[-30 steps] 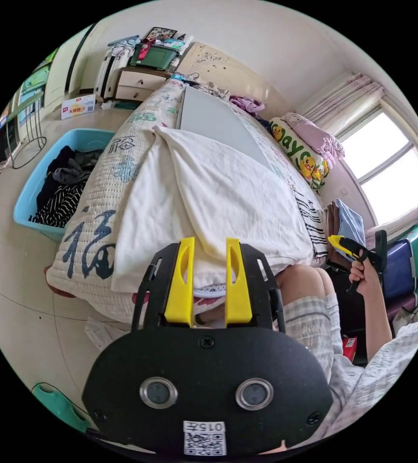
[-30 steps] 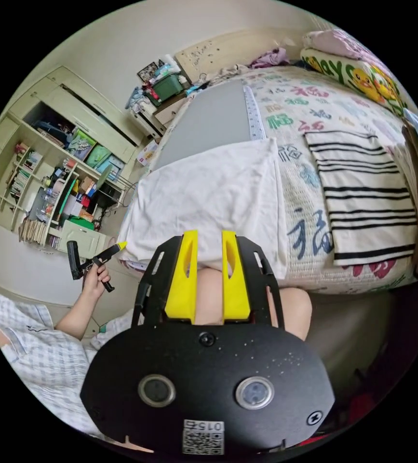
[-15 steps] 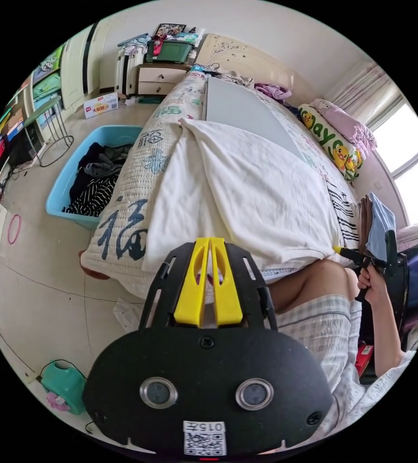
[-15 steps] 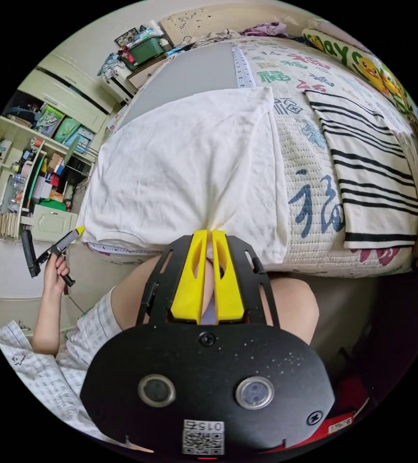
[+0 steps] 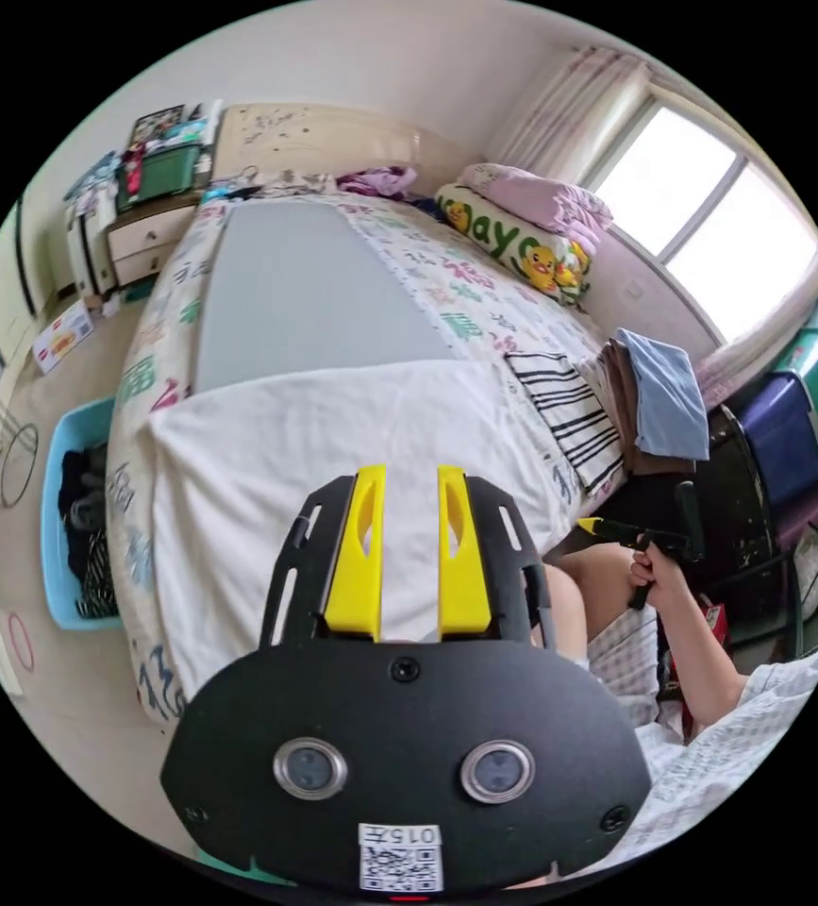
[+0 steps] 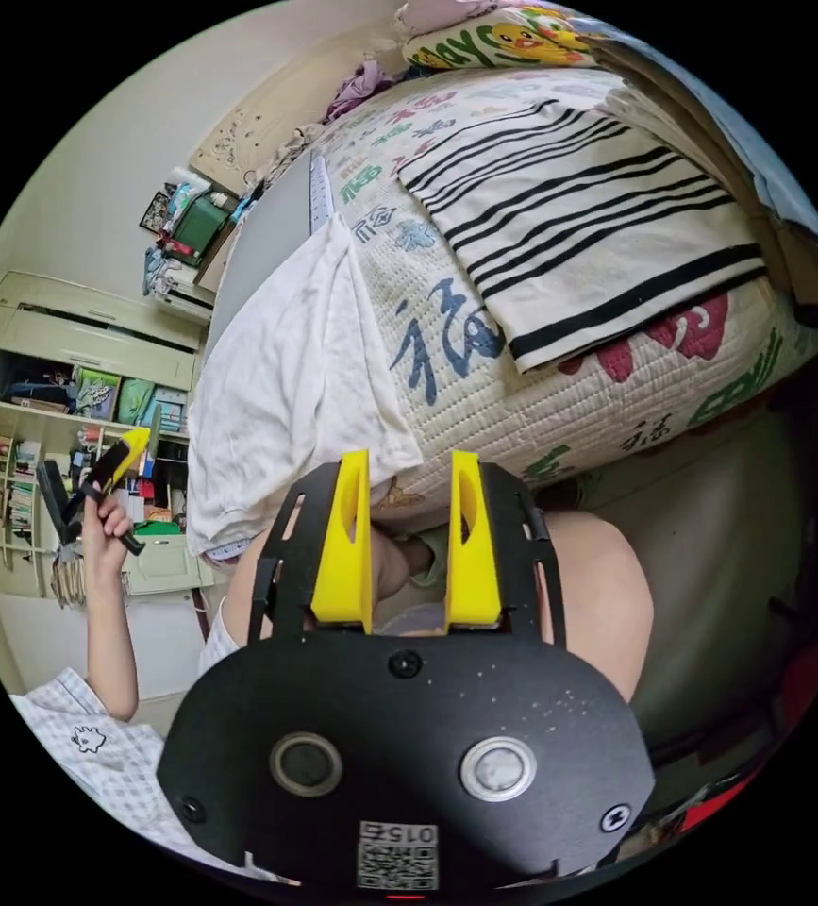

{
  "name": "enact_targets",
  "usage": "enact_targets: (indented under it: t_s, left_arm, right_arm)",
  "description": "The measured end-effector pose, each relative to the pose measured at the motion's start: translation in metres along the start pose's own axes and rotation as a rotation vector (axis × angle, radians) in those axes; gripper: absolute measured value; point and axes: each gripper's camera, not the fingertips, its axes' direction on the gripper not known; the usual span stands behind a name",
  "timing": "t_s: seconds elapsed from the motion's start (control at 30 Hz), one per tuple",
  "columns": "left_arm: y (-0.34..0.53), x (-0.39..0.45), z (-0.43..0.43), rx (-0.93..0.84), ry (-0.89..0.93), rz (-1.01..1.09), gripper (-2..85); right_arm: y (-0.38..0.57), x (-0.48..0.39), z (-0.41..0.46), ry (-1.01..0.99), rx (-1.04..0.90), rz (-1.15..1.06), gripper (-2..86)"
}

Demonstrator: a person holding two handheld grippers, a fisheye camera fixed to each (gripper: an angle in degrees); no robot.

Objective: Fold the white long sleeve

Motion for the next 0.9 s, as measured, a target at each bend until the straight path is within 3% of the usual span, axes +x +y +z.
enact_targets:
  t_s: [0.23,0.37,0.7,0.9]
  left_arm:
    - [-0.148,0.089,0.048,-0.148,0.057,0.108,10.7]
    - [-0.203,0.119,0.073,-0.206,-0.003,0.085,11.2]
    - [-0.259,0.15,0.114,-0.372,-0.075,0.049,12.0]
    - [-0.265,0.137,0.098,-0.4,-0.11,-0.009,5.9]
  right_arm:
    - [-0.012,0.02,0.01,-0.171,-0.069,-0.006,10.1]
    - [-0.012,0.013,0.015,-0.07,-0.082,-0.058,8.5]
    - [-0.004,0.025,0.014,-0.083,-0.089,-0.072,7.2]
    - [0.004,0.029,0.011,-0.091,-0.058,-0.07,2.6]
